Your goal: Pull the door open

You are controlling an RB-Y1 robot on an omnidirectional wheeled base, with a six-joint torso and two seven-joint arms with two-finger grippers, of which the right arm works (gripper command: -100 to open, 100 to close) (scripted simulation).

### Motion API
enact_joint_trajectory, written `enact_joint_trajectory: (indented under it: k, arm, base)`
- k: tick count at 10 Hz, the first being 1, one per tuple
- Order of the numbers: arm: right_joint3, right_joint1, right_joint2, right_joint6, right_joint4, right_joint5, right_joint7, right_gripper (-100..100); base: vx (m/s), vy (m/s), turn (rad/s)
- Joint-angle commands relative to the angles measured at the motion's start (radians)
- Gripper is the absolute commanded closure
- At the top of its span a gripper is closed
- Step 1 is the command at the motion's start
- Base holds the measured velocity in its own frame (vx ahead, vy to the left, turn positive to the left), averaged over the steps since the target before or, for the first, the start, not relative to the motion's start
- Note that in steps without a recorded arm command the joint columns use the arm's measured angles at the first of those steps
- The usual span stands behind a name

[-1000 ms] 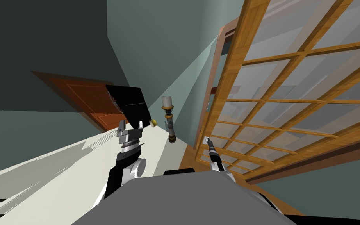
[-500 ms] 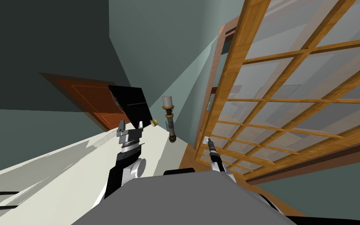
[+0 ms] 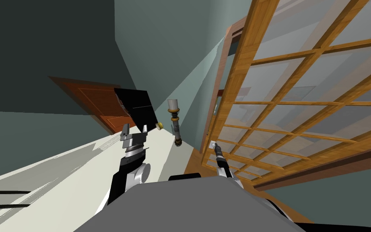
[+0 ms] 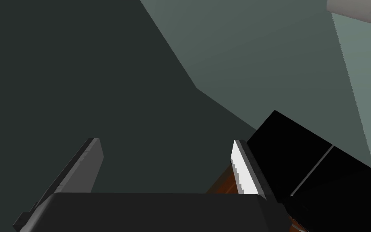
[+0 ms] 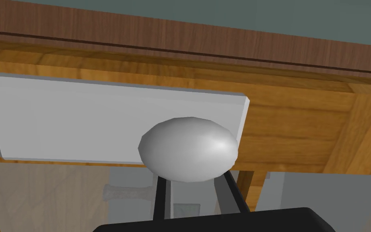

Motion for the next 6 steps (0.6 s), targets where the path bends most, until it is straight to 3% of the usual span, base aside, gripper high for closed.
enact_joint_trajectory:
  k: [1,2,6]
  arm:
    - [0.013,-0.006,0.008,0.002,-0.005,-0.003,-0.039,100]
    - [0.013,-0.006,0.008,0.002,-0.005,-0.003,-0.039,100]
    - [0.037,-0.002,0.003,0.004,-0.010,-0.040,-0.153,100]
  base:
    - [-0.029,-0.008,0.021]
    - [-0.009,-0.005,0.002]
    - [-0.023,-0.007,0.034]
